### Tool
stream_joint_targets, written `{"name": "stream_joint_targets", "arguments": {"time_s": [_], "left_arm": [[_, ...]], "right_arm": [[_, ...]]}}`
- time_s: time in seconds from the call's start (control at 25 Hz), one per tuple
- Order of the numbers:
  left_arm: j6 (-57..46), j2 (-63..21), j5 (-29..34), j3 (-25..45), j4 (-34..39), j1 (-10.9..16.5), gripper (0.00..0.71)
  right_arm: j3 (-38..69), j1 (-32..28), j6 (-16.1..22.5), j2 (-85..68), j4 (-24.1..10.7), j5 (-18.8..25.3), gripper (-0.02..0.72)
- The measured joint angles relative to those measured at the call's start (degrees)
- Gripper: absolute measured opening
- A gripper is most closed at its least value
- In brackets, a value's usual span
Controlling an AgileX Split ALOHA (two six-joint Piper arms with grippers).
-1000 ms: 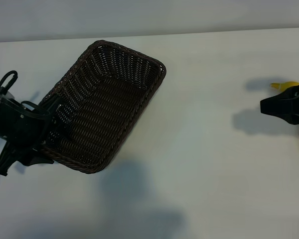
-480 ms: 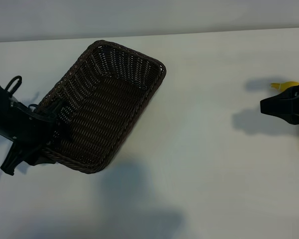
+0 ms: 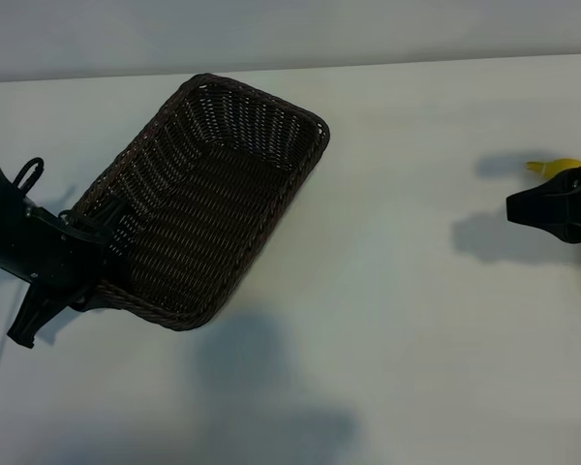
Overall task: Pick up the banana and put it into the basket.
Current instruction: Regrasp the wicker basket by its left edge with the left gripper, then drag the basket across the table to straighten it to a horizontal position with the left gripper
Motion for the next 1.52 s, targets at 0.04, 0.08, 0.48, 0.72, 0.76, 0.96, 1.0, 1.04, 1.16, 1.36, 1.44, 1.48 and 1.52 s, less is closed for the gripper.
{"name": "stream_joint_targets", "arguments": {"time_s": [0.04, 0.08, 0.48, 0.72, 0.76, 0.96, 1.0, 1.04, 1.16, 1.36, 1.44, 1.48, 1.52], "left_arm": [[0.0, 0.0, 0.0, 0.0, 0.0, 0.0, 0.173], [0.1, 0.0, 0.1, 0.0, 0.0, 0.0, 0.173], [2.2, -1.8, 2.0, -1.8, 0.4, 0.0, 0.169], [8.5, -2.9, 6.2, -4.9, -1.0, 0.0, 0.168], [9.8, -2.9, 6.9, -5.5, -1.4, 0.0, 0.168], [15.3, -3.1, 10.0, -9.2, -2.0, 0.0, 0.167], [16.4, -3.1, 10.4, -9.8, -2.0, 0.0, 0.168], [17.9, -3.1, 11.0, -10.7, -2.0, 0.0, 0.168], [21.7, -3.1, 12.8, -13.1, -1.9, 0.0, 0.168], [32.4, 0.0, 18.7, -19.5, -2.0, 0.0, 0.168], [36.6, 2.8, 22.3, -23.2, -2.0, 0.0, 0.168], [38.6, 4.0, 24.4, -24.9, -2.0, 0.0, 0.168], [40.4, 5.5, 26.4, -26.9, -1.9, 0.0, 0.168]], "right_arm": [[0.0, 0.0, 0.0, 0.0, 0.0, 0.0, 0.568], [0.0, 0.0, 0.0, 0.0, -0.1, 0.0, 0.568], [0.0, 0.0, 0.0, 0.0, -0.2, 0.0, 0.568], [0.0, 0.0, 0.0, 0.0, -0.2, 0.0, 0.568], [0.0, 0.0, 0.0, 0.0, -0.4, 0.0, 0.568], [0.0, 0.0, 0.0, 0.0, -0.8, 0.0, 0.568], [0.0, 0.0, 0.0, 0.0, -0.8, 0.0, 0.568], [0.0, 0.0, 0.0, 0.0, -0.8, 0.0, 0.568], [0.0, 0.0, 0.0, 0.0, -0.8, 0.0, 0.568], [0.0, 0.0, 0.0, 0.0, -0.8, 0.0, 0.568], [0.0, 0.0, 0.0, 0.0, -0.8, 0.0, 0.568], [0.0, 0.0, 0.0, 0.0, -0.8, 0.0, 0.568], [0.0, 0.0, 0.0, 0.0, -0.8, 0.1, 0.568]]}}
